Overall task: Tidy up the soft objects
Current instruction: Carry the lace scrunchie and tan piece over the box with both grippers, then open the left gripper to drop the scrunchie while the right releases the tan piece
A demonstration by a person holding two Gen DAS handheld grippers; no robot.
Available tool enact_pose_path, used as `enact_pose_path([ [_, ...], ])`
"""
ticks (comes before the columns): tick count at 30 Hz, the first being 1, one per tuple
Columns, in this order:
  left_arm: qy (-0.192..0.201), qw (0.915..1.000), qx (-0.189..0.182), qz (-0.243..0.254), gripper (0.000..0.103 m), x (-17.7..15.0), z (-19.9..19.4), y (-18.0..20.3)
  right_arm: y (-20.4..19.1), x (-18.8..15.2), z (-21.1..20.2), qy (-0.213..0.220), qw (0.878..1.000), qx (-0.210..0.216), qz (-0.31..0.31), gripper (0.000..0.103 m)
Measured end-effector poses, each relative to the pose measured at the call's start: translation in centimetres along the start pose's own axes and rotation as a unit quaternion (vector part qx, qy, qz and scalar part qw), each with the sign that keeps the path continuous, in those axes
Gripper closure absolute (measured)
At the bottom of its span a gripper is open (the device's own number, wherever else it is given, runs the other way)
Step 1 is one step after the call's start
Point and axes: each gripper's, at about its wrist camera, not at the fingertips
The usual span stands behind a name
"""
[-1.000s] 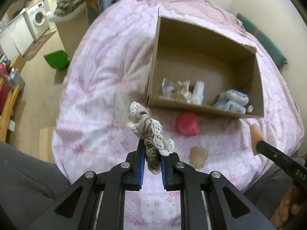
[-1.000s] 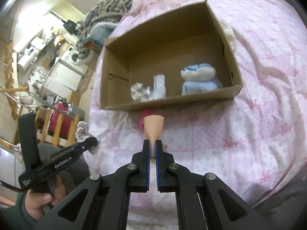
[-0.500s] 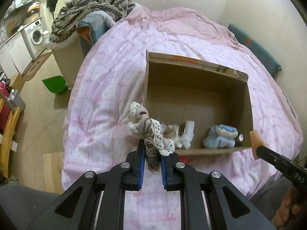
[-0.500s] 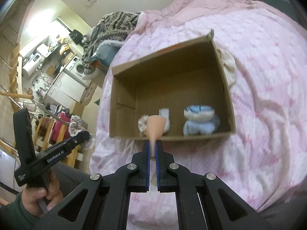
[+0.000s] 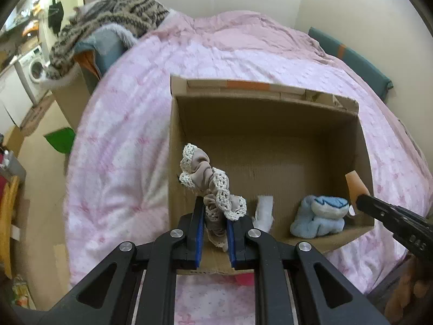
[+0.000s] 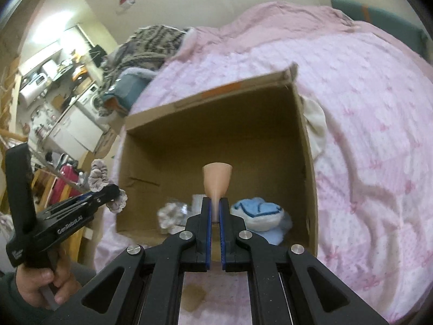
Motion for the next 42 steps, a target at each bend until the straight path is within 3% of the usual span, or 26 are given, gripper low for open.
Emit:
enact_pose_path([
  [15, -0.037, 0.9993, -0.011, -0.003, 0.090, -0.5, 2.2, 0.5, 0.9, -0.5, 2.1, -0.024, 1.000, -0.008, 0.011, 0.096],
  [27, -0.019, 0.9995, -0.016, 0.021, 0.088, -1.1, 1.9, 1.7, 0.7, -0.6, 2.4, -0.029, 0.999, 0.004, 0.014, 0.094],
  [31, -0.019, 0.9993, -0.017, 0.026, 0.086, -1.2, 2.0, 2.1, 0.5, -0.5, 2.2, -0.022, 1.000, 0.013, 0.014, 0.082],
  [34, -0.012, 0.9993, -0.022, 0.026, 0.072, -1.2, 1.6, 2.2, 0.5, -0.4, 1.9, -0.013, 1.000, 0.017, 0.018, 0.069],
  [36, -0.006, 0.9995, -0.021, 0.023, 0.034, -1.1, 1.3, 2.2, 0.7, -0.3, 1.6, -0.001, 0.999, 0.021, 0.029, 0.025],
  [38, 0.005, 0.9997, -0.020, 0.016, 0.023, -1.2, 0.8, 2.1, 0.9, -0.2, 0.9, 0.019, 0.999, 0.018, 0.032, 0.021],
  [42, 0.009, 0.9997, -0.016, 0.019, 0.023, -1.2, 0.5, 2.1, 1.1, 0.0, 0.6, 0.022, 0.999, 0.021, 0.037, 0.021],
])
Point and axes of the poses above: each gripper's, at about its wrist camera, not at the fingertips, and z roughly the way its jaws point, y to its right, x to its top, and after that the axes turned 10 degrees about x, right-handed
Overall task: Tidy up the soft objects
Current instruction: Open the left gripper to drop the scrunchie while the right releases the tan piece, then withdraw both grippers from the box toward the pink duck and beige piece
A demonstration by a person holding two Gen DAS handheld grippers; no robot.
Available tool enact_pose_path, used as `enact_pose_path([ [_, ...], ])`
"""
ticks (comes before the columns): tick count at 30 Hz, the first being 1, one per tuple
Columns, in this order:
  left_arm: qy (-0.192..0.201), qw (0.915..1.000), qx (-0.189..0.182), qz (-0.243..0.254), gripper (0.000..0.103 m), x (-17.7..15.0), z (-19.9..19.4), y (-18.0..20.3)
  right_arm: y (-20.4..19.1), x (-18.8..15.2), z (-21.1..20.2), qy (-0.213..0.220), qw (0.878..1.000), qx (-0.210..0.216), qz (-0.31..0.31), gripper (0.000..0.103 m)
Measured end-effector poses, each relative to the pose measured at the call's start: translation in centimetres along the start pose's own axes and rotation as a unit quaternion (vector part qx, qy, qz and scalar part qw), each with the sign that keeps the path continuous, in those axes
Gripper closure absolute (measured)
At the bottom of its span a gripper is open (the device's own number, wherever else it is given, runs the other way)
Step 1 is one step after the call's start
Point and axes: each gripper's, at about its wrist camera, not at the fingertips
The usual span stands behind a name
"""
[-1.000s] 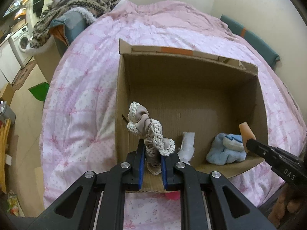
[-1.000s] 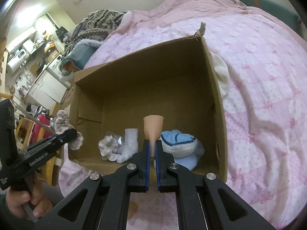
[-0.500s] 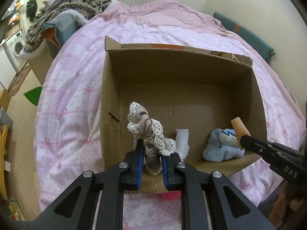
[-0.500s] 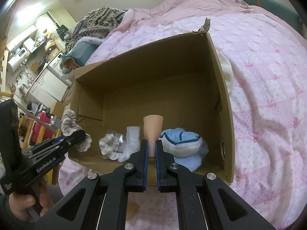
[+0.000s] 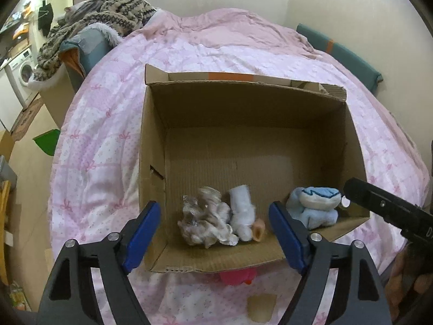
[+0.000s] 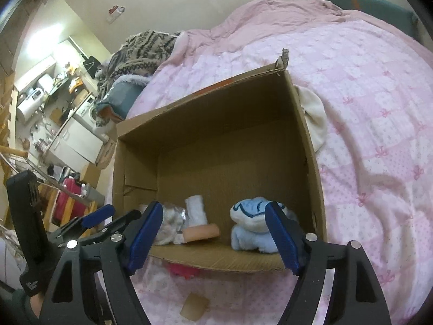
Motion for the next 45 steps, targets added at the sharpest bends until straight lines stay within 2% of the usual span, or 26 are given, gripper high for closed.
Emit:
enact_pose_path([
  [20, 0.006, 0.9997, 0.018, -0.013, 0.023, -0.8, -1.4, -1.6, -0.5, -0.4, -0.7, -0.007, 1.000, -0.007, 0.002, 0.021],
  [28, -0.004, 0.9995, 0.019, -0.025, 0.023, -2.6, -2.5, -2.2, -1.2, -1.8, -1.7, -0.014, 1.000, -0.013, -0.004, 0.021],
  [34, -0.009, 0.9992, 0.022, -0.033, 0.023, -3.8, -3.6, -2.6, -1.7, -3.4, -1.8, -0.030, 1.000, -0.009, 0.000, 0.021],
  [39, -0.030, 0.9980, 0.018, -0.053, 0.023, -5.2, -3.8, -3.1, -2.2, -4.8, -1.4, -0.051, 0.999, -0.009, 0.004, 0.021],
  [45, -0.056, 0.9963, 0.032, -0.058, 0.023, -7.0, -3.6, -3.1, -1.4, -7.2, 0.3, -0.102, 0.994, -0.014, 0.040, 0.021],
])
Point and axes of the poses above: each gripper's, at about its wrist camera, not at the fingertips, and z roughly the way its jaws point, y to its right, x to its top, and after that the axes turned 10 degrees about x, right-handed
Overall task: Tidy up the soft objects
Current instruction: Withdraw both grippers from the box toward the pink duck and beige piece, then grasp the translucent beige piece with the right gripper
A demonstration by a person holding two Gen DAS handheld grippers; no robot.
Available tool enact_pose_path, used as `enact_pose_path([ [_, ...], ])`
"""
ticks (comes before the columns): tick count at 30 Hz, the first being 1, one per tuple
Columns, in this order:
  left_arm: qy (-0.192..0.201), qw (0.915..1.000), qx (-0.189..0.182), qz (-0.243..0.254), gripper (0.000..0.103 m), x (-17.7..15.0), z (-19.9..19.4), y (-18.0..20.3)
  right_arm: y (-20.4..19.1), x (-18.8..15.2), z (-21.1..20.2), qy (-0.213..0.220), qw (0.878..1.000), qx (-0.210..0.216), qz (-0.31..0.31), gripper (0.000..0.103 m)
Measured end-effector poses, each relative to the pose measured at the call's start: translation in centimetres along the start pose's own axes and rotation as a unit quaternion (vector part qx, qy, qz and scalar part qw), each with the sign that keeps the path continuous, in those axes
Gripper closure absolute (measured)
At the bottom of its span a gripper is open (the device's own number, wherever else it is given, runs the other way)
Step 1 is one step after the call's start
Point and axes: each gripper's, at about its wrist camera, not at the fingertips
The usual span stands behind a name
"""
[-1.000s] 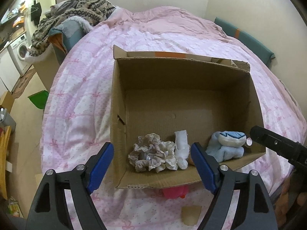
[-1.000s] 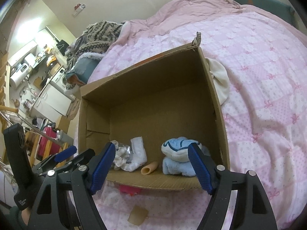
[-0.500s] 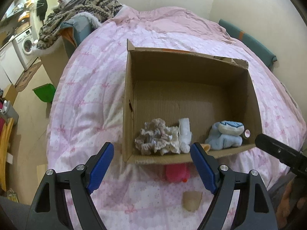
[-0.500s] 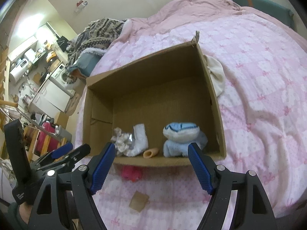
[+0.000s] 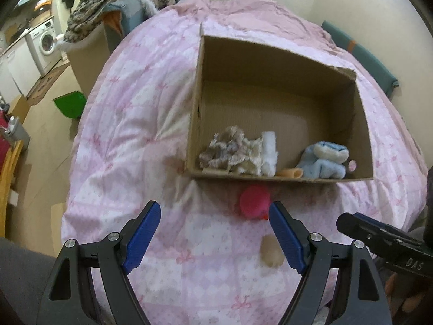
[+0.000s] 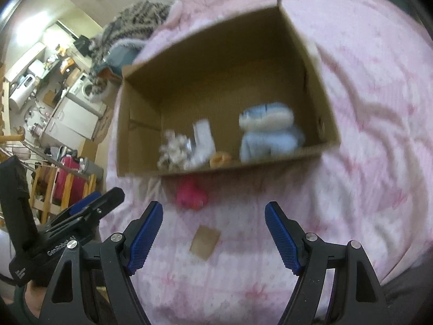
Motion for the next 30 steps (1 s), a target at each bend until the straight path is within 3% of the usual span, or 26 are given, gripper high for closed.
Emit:
enact_pose_path([
  [4, -0.008, 0.9998, 0.016, -0.011, 0.023, -0.3, 0.4, -0.6, 0.4, -0.6, 1.4, -0.029, 1.000, -0.007, 0.009, 0.021],
  [10, -0.013, 0.9991, 0.025, -0.031, 0.023, 0.0, 0.7, -1.5, 0.2, -1.4, 4.7, -0.097, 0.995, 0.021, 0.014, 0.021],
  [13, -0.017, 0.9989, 0.024, -0.035, 0.023, 0.0, 1.0, -1.7, -0.3, -1.9, 6.9, -0.133, 0.991, 0.017, 0.003, 0.031],
  [15, -0.019, 0.9989, 0.022, -0.037, 0.023, 0.0, 1.0, -1.7, -0.4, -2.2, 8.2, -0.155, 0.988, 0.024, 0.007, 0.048],
  [16, -0.019, 0.9989, 0.022, -0.037, 0.023, 0.0, 1.0, -1.7, -0.4, -2.4, 8.7, -0.162, 0.987, 0.020, 0.006, 0.050],
  [19, -0.020, 0.9990, 0.019, -0.036, 0.023, 0.0, 1.1, -1.6, -0.6, -2.6, 9.5, -0.162, 0.987, 0.003, -0.010, 0.057],
  [24, -0.026, 0.9989, 0.016, -0.036, 0.023, 0.1, 1.4, -1.4, -1.1, -3.2, 9.6, -0.163, 0.986, -0.013, -0.033, 0.084],
  [30, -0.050, 0.9985, 0.003, -0.022, 0.023, -0.2, 2.8, -0.3, -1.6, -3.2, 7.8, -0.137, 0.990, -0.007, -0.044, 0.090],
])
Point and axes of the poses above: each gripper's, at about its wrist camera, not at the fingertips, and z roughly the way its jaws point, y to its right, x to its top, and after that the axes turned 10 degrees about x, right-handed
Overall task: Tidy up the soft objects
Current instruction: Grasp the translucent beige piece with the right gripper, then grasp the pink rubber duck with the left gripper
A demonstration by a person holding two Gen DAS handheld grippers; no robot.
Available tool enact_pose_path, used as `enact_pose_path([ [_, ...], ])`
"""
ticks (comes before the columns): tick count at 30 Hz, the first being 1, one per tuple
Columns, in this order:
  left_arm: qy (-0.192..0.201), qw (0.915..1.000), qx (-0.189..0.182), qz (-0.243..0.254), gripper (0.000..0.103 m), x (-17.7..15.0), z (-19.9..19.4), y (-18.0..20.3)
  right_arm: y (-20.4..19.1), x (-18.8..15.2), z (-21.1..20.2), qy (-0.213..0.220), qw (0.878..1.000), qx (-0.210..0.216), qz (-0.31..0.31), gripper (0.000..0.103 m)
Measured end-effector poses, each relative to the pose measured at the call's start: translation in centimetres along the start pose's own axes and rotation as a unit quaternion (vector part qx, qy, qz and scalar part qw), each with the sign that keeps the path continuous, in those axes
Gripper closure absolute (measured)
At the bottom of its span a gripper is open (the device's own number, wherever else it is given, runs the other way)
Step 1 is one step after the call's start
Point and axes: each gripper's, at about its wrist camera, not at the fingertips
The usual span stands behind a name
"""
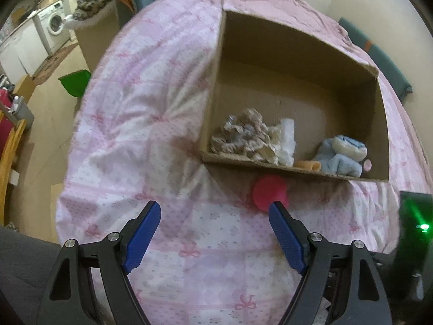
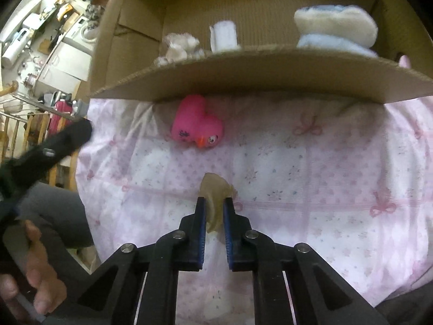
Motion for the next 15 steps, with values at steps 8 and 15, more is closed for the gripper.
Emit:
enact_pose_path([
  [8, -0.015, 0.9977, -0.029, 0.060, 0.023, 0.1, 2.4, 4.4, 1.4, -0.7, -4.1, 0.057, 0.998, -0.014, 0.021, 0.090],
  [15, -0.029, 0.9930, -0.033, 0.109, 0.031, 0.3, 4.6, 8.2, 3.5, -0.5, -5.7, 0.075, 0.996, -0.017, 0.052, 0.090],
])
Point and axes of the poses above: each gripper's, at about its wrist camera, not at the fingertips, and z roughly the way its jaws point, y to its right, x to its top, and after that the axes turned 10 degrees about x, right-handed
